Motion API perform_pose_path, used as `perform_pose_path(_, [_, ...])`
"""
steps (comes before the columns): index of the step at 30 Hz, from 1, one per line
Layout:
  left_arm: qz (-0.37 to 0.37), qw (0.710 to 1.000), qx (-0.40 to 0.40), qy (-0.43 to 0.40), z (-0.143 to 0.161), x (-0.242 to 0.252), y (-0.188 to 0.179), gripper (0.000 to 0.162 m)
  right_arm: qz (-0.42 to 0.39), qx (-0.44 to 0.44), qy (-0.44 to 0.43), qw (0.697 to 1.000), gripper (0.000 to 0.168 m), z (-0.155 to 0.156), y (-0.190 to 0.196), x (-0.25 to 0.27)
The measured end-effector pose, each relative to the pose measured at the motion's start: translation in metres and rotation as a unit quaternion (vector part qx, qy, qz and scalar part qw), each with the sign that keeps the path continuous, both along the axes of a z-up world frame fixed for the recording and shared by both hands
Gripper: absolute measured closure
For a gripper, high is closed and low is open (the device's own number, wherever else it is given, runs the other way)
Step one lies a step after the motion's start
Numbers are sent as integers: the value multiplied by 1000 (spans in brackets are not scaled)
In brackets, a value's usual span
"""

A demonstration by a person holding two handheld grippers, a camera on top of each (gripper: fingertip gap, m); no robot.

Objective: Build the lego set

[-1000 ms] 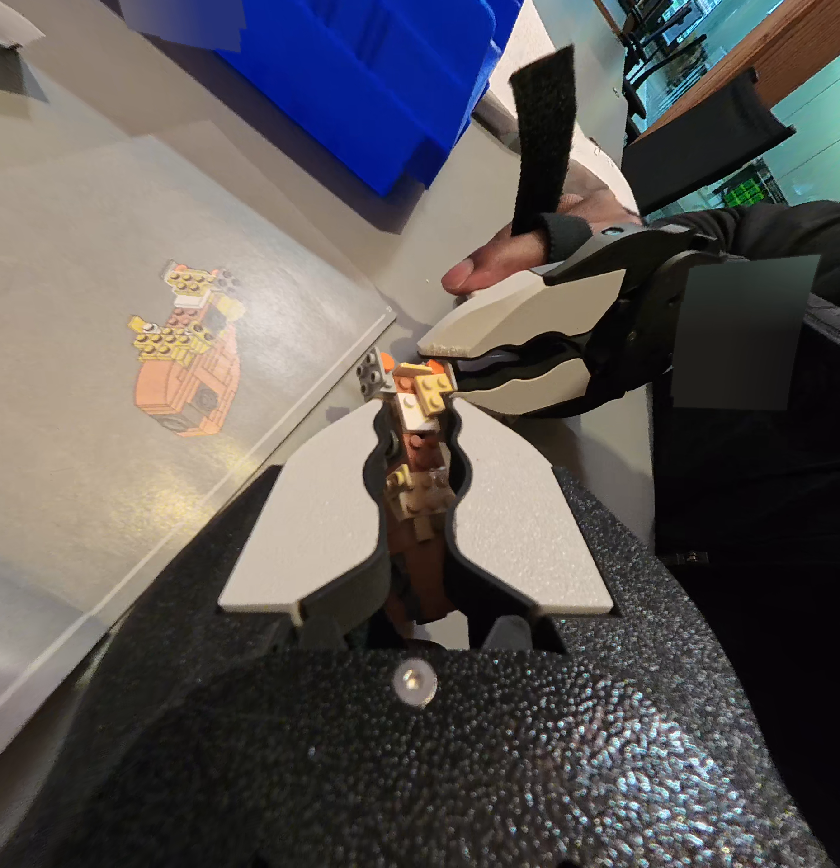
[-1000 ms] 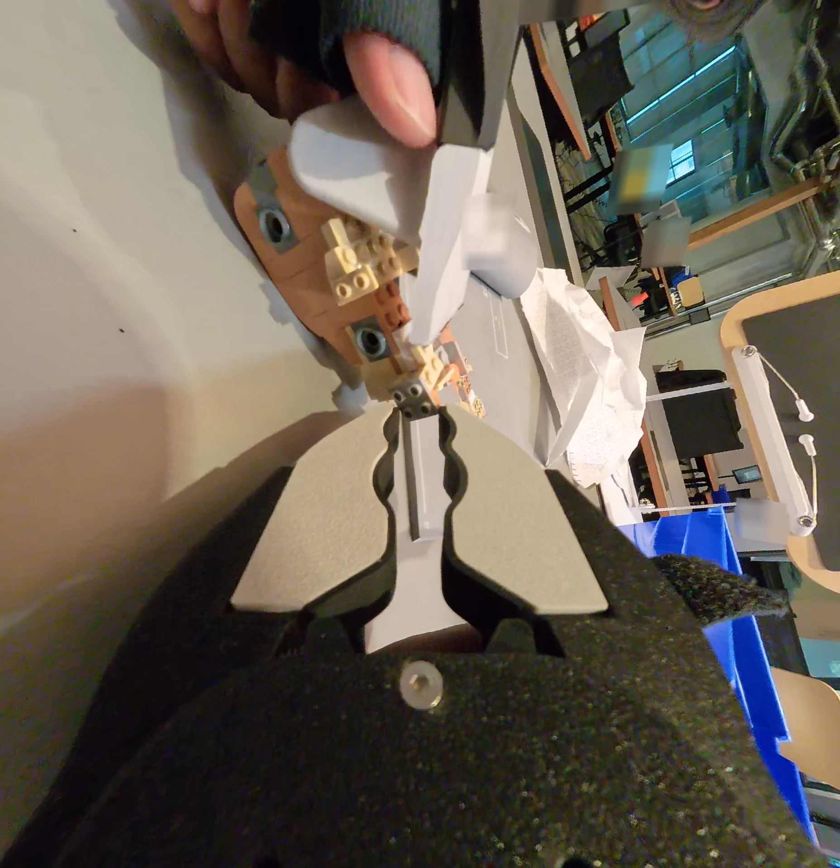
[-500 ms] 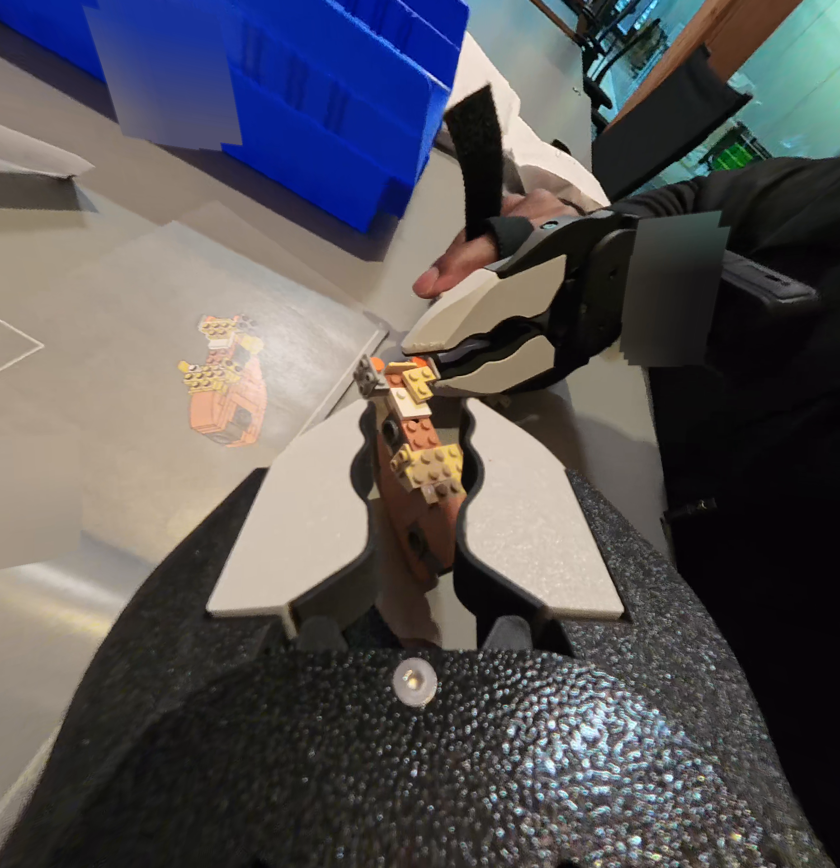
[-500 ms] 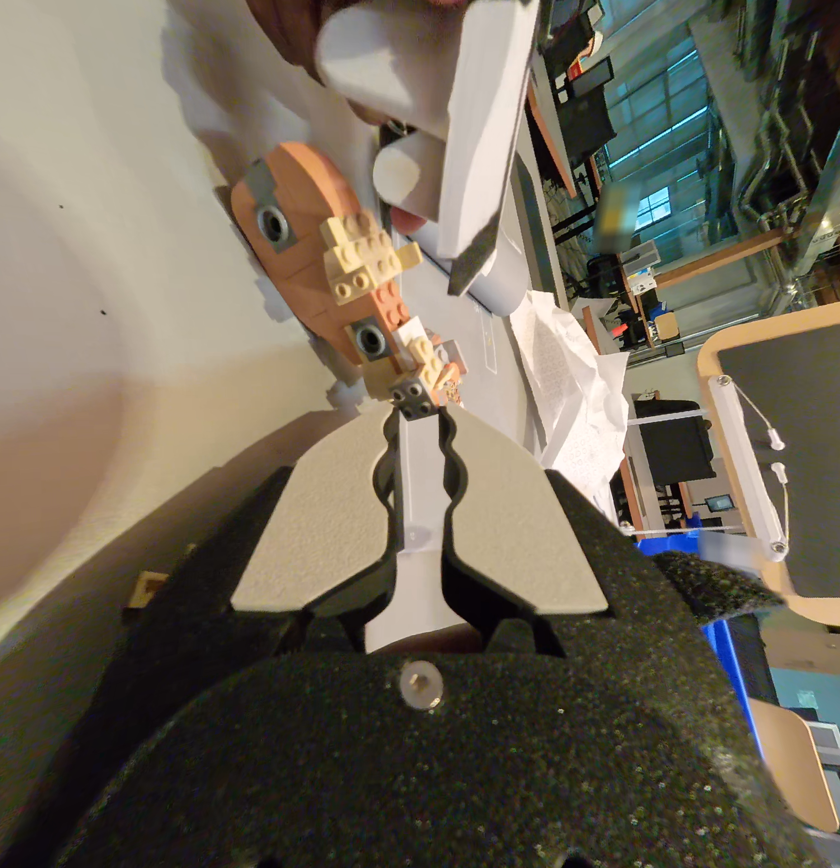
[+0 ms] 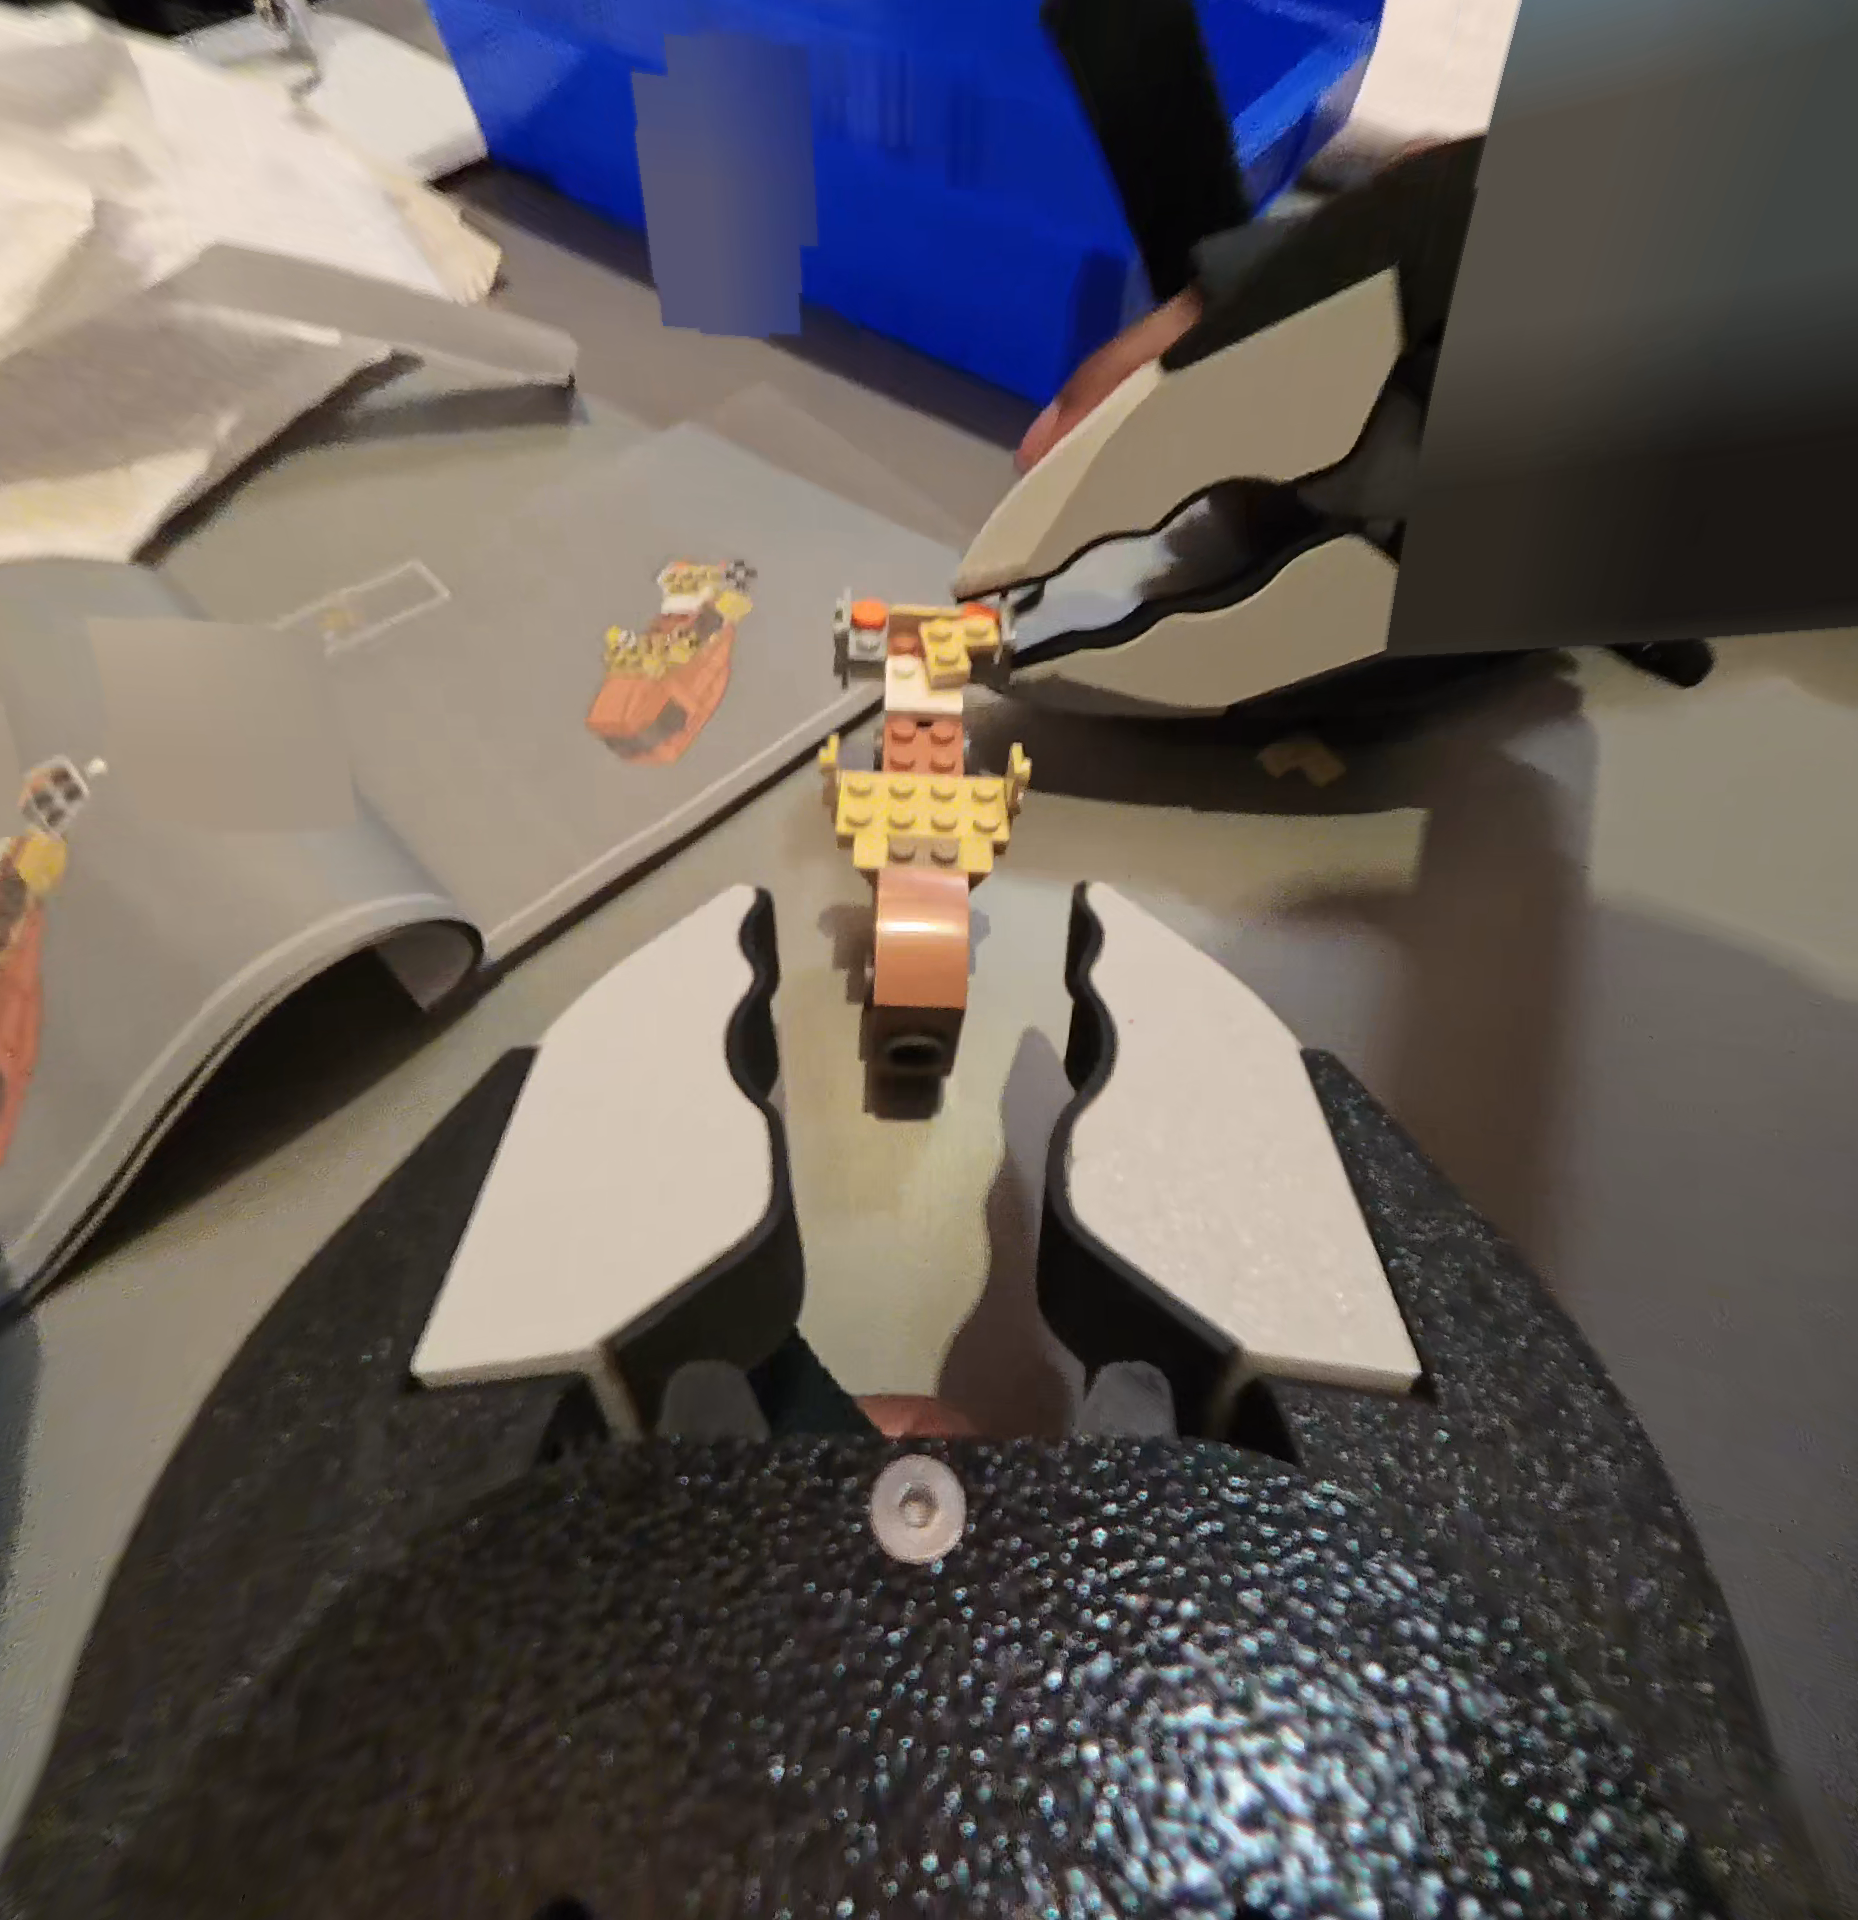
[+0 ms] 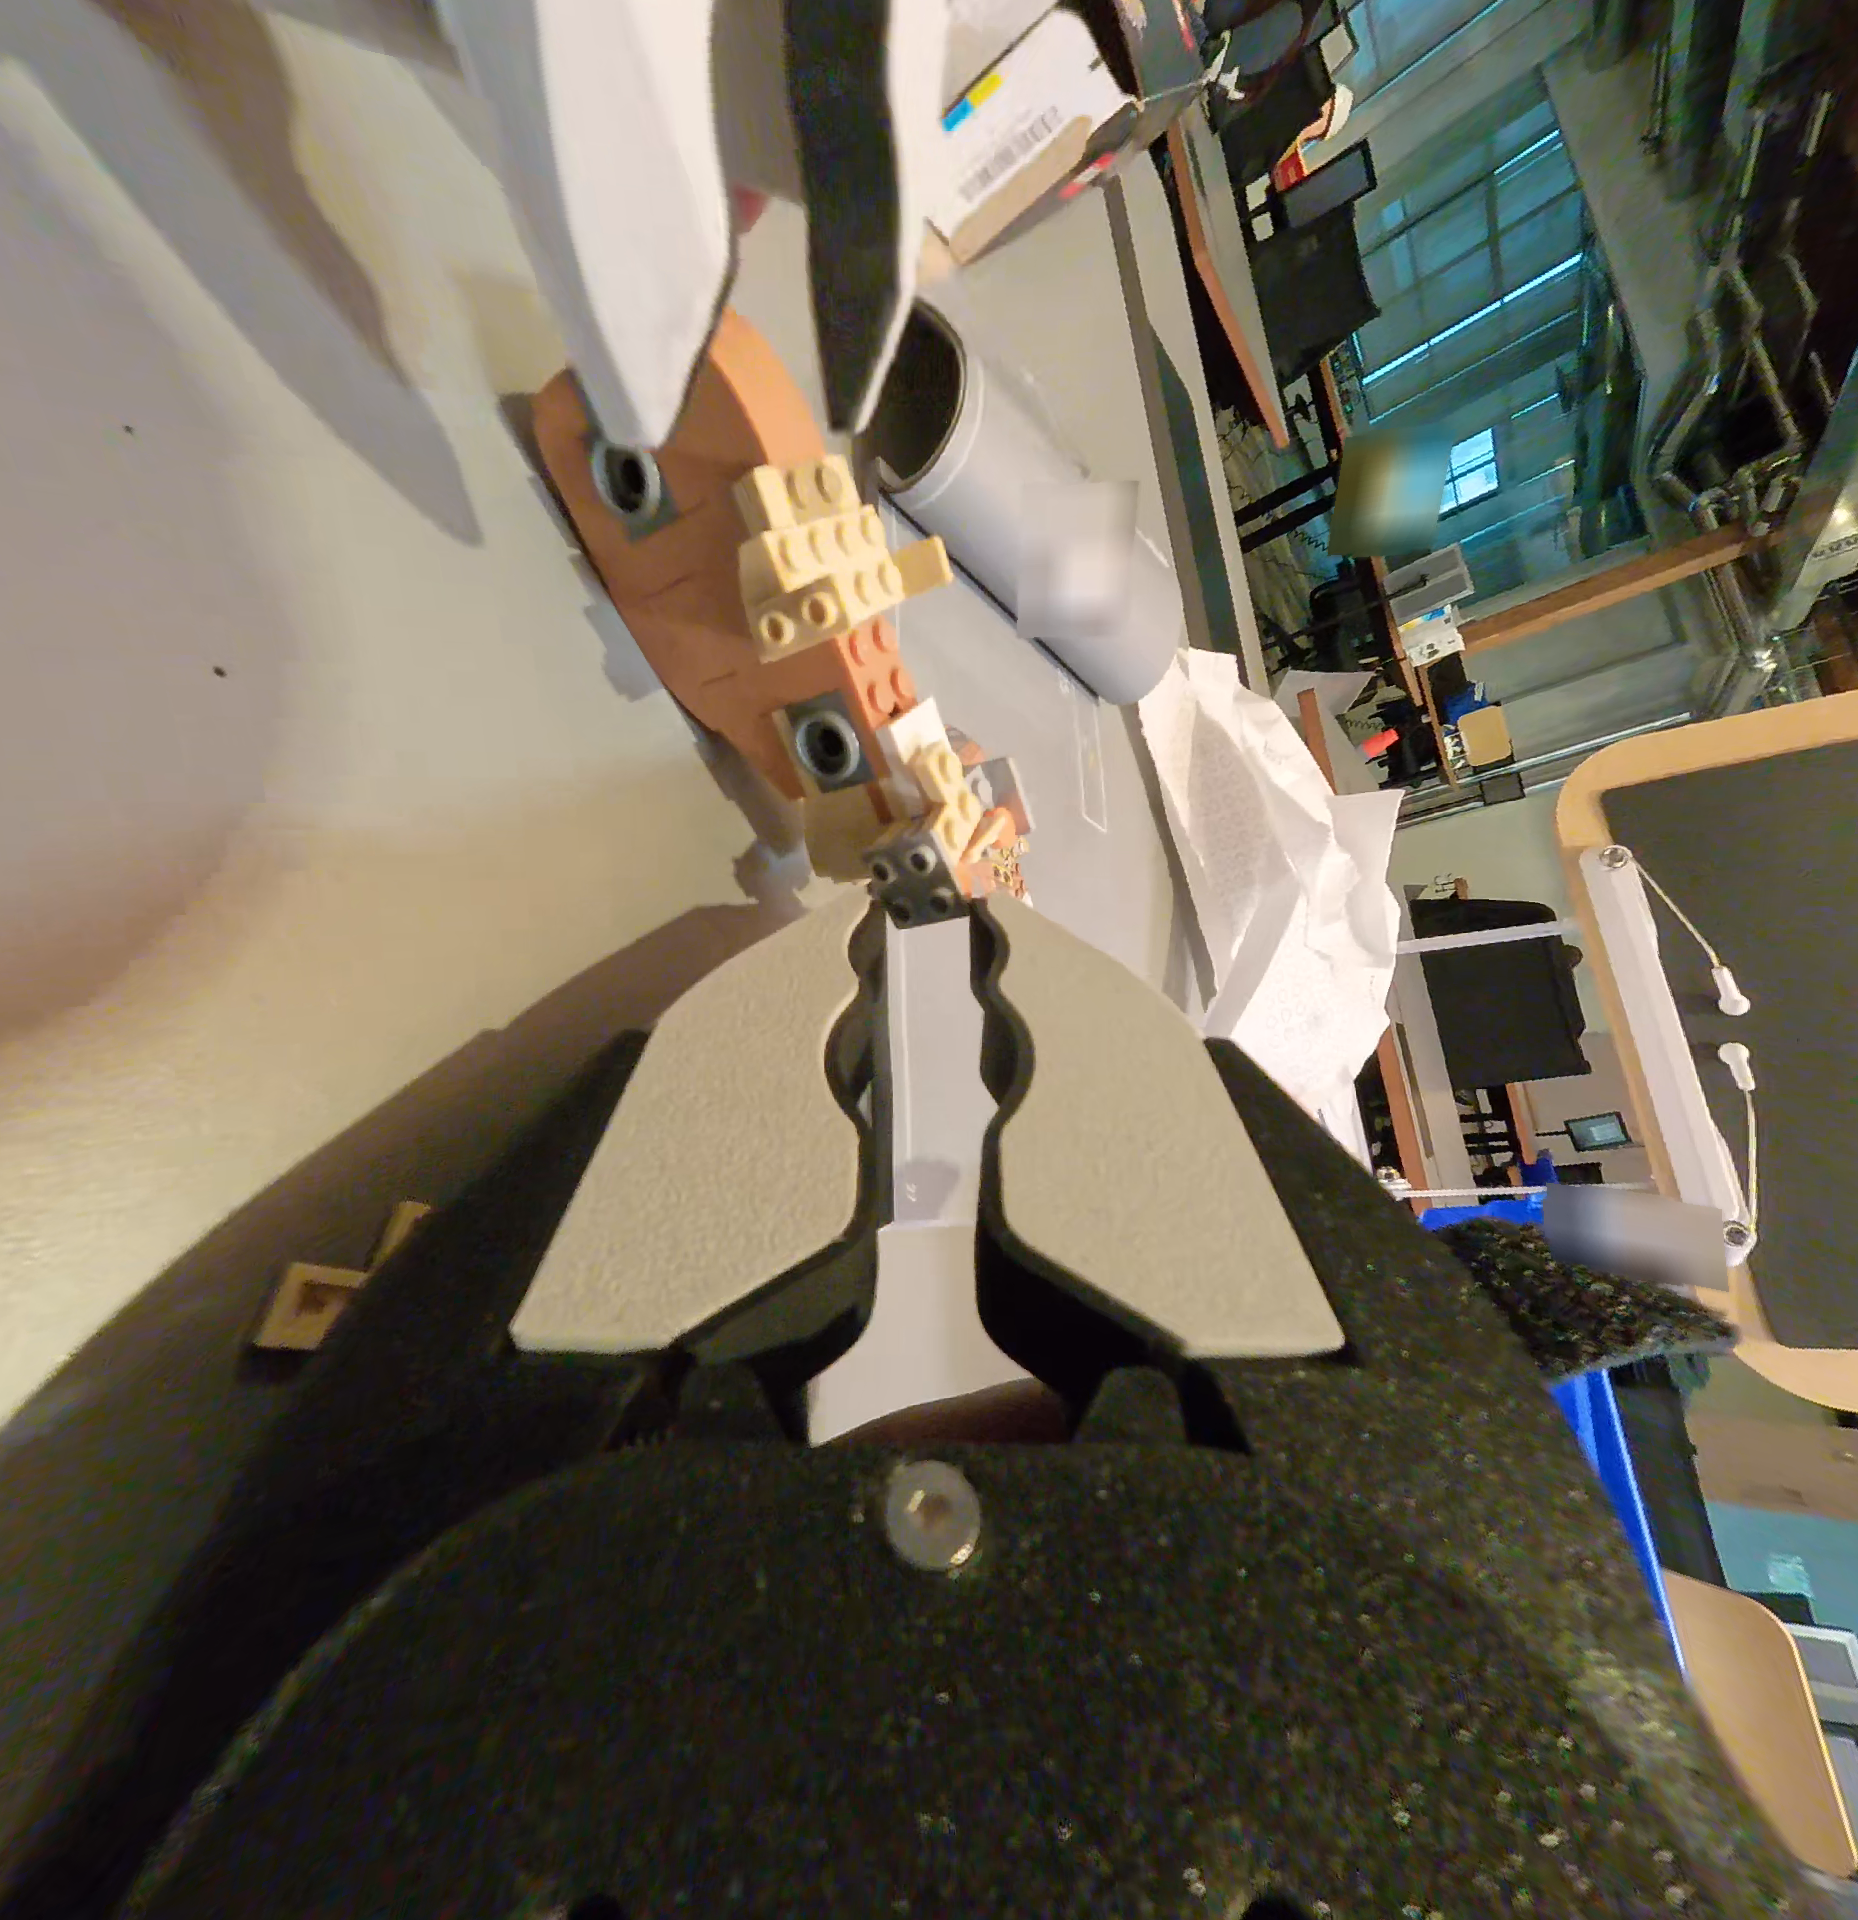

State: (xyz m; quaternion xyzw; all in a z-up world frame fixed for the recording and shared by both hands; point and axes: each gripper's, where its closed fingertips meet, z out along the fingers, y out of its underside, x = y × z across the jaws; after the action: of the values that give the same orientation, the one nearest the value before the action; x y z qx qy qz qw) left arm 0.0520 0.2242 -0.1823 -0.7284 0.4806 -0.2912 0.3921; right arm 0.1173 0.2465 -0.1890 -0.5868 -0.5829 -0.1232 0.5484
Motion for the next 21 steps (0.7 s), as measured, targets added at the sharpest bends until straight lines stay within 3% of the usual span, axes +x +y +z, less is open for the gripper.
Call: perform_pose_path(21, [32,997,-2,73,-25,6,8,142,0,17,-3,1000,152,5,0,-1])
